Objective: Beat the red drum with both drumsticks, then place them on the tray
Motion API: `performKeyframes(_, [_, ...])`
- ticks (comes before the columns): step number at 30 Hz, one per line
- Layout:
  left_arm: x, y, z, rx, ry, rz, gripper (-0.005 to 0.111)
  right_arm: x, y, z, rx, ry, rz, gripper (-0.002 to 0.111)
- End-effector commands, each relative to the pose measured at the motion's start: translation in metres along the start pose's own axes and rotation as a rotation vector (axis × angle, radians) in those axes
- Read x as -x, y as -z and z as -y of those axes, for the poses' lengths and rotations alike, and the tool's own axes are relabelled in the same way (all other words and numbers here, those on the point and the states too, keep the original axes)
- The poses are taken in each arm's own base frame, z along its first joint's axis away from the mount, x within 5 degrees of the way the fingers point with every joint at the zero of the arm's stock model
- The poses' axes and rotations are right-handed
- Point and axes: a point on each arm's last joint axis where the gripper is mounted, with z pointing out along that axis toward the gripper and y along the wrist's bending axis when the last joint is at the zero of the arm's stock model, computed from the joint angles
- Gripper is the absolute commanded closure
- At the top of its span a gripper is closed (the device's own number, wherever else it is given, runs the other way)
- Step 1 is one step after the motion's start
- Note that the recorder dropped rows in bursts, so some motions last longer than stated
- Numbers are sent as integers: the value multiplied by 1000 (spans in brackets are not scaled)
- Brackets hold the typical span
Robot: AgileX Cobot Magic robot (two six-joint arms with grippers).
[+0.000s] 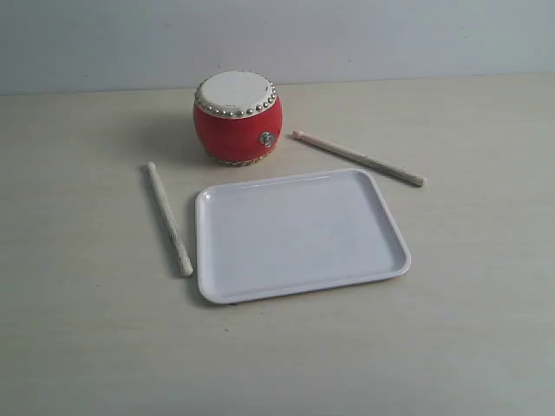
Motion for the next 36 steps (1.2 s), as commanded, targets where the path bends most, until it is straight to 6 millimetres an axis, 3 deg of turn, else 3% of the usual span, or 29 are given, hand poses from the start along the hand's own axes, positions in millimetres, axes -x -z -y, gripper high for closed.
performKeyframes(1, [0,0,0,-4,10,14,107,0,0,0,-5,9,10,108])
performKeyframes(36, [0,0,0,-4,12,14,107,0,0,1,-8,65,9,108])
